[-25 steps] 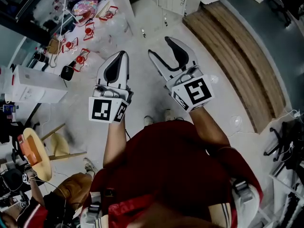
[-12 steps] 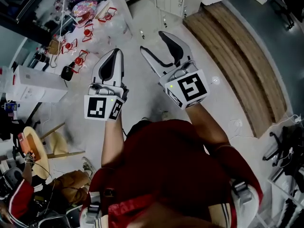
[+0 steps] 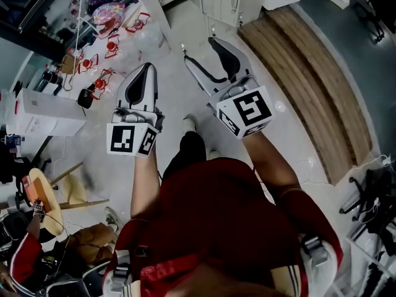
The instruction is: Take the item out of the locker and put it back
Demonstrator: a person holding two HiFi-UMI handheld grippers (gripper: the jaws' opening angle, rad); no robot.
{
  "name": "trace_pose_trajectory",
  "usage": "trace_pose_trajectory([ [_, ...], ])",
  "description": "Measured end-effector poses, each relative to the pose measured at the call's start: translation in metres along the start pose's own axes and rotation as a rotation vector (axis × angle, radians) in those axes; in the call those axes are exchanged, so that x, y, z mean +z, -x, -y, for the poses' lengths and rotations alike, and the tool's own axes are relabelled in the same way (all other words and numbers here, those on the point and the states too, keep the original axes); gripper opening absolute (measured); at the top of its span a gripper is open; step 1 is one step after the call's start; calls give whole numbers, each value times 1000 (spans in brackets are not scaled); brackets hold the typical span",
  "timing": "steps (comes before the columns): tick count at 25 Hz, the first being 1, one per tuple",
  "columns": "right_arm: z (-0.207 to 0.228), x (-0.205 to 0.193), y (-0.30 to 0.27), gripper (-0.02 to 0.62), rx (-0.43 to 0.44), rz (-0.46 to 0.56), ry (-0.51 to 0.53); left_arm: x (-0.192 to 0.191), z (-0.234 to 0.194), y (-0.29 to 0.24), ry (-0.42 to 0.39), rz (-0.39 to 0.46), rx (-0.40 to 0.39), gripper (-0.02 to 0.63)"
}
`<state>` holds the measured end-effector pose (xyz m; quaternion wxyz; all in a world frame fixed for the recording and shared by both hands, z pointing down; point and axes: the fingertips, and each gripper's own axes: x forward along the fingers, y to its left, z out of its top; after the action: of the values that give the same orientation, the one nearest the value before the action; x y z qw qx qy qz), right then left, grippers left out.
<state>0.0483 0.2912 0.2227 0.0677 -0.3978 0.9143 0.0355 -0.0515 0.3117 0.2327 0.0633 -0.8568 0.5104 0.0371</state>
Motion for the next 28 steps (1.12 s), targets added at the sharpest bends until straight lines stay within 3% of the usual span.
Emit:
trace_pose_trajectory([
  [10,42,-3,-57,233,-25,14,21,-8,-48,-52,-2,30,0,6],
  [28,96,-13,-241,233,-65,4,33,-26,-202,-164,25,57,-35,6],
])
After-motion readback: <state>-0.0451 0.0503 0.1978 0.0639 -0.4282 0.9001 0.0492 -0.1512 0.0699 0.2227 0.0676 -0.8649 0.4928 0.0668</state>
